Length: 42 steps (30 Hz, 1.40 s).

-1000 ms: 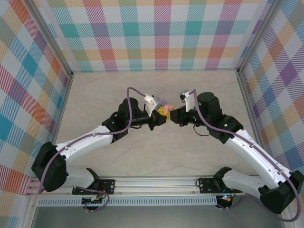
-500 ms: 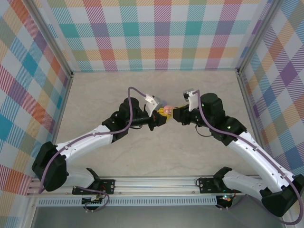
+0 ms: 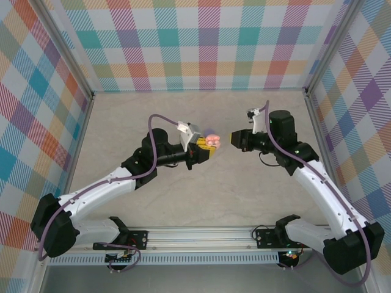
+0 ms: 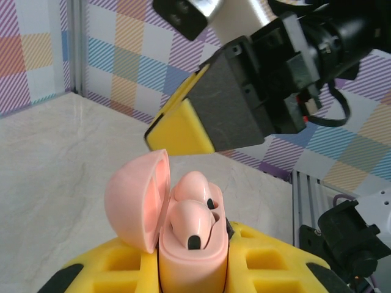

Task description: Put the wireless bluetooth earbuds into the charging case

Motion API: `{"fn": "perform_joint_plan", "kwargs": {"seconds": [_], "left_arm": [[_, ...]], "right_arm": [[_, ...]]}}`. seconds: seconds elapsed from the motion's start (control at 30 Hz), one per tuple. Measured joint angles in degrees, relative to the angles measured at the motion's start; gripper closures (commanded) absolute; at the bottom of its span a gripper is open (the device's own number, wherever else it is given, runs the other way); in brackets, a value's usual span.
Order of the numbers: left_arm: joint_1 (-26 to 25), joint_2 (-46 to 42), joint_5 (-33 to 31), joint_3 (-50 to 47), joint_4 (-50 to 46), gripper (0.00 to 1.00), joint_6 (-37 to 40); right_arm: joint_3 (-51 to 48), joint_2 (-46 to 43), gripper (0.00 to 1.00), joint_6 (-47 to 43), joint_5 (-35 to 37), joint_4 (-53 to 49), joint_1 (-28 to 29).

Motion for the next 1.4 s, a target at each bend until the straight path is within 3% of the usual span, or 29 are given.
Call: {"fn": "perform_joint_plan", "kwargs": {"seconds": [0.17,0.57,1.4], "left_arm": [[0.0,0.4,1.9,0.0,2.4,0.89,-0.9],[0.0,3.4,4.6,0.0,4.3,0.89,-2.2],[1.3,7.3,5.0,0.9,5.2,0.88,-8.8]], "right_arm": [[-1.6,1.5,0.88,0.6,-6.3,3.1,-0.4],[-3.9,1.5,0.89,1.9,-15.1,10.0,-0.8],[-8.1,-3.2,0.83,-0.5,-10.9,10.5,-1.8]]}}
